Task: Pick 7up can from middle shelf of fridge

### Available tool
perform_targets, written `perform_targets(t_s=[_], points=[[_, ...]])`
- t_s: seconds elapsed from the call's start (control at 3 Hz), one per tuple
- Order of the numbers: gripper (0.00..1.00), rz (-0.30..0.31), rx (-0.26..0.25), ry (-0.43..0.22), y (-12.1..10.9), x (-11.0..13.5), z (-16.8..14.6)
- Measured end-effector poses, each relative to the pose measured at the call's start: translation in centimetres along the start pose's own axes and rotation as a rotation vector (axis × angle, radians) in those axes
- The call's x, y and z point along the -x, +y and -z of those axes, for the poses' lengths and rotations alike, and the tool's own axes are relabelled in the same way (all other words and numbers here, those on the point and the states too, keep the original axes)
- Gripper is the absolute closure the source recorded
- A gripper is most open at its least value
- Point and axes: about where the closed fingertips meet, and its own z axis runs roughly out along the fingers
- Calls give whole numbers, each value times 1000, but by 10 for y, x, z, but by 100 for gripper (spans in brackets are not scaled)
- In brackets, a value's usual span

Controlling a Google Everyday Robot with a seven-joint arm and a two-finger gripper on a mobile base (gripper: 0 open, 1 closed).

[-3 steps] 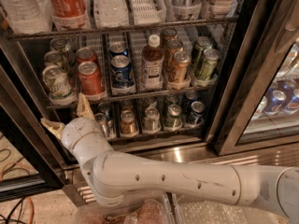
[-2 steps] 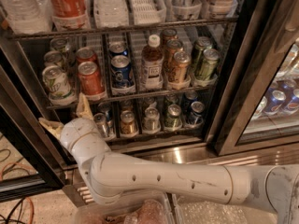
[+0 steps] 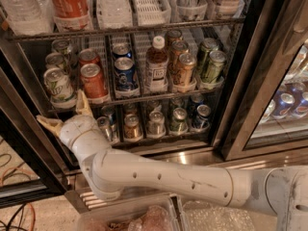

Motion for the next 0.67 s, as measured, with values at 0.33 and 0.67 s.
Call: perform_targets(t_s=[0.33, 0.67], points=[[20, 13, 17, -20, 1, 6, -11], [21, 21, 42, -35, 6, 10, -22]])
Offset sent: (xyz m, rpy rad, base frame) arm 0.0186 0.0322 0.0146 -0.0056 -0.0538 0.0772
